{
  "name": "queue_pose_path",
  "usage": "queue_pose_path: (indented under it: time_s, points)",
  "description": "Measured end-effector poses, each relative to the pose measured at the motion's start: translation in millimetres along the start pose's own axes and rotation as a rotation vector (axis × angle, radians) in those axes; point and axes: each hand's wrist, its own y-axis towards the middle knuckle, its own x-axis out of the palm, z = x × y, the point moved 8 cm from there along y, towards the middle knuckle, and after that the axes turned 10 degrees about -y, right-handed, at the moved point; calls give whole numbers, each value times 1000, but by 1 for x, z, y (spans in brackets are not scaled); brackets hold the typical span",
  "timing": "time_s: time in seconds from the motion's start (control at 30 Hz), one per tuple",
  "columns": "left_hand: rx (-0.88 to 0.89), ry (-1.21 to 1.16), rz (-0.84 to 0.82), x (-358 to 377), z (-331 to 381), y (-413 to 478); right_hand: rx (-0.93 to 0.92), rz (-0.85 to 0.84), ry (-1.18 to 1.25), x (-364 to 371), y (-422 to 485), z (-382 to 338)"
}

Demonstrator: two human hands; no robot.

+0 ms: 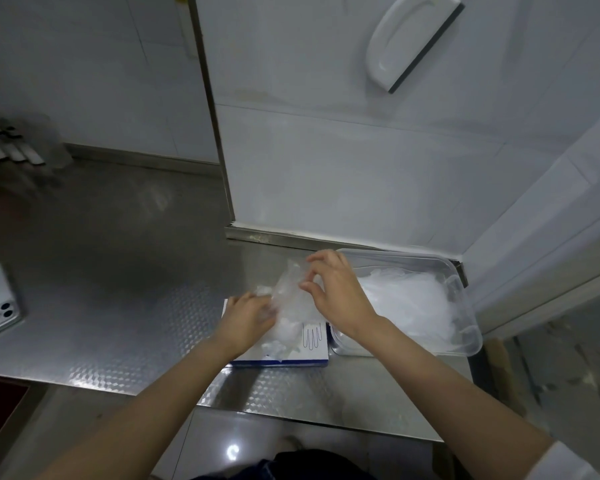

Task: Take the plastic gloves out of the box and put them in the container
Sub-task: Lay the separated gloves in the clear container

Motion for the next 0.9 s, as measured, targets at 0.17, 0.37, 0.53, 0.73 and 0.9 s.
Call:
queue_pose_path:
  time_s: [0.17,0.37,0.53,0.73,0.9]
  points:
    - [-111,125,-44,5,-10,-2,79,79,130,-28,7,12]
    - [-185,147,-159,8,-4,7,233,219,223,-73,17,40]
    - [-179,-109,-298,-22,20,26,193,204,157,-101,20,50]
    - [65,-512,-228,-62,118,48,-16,-48,111,-105,23,28]
    - [210,-530,-181,-59,150,56,46,118,454,-126,23,35]
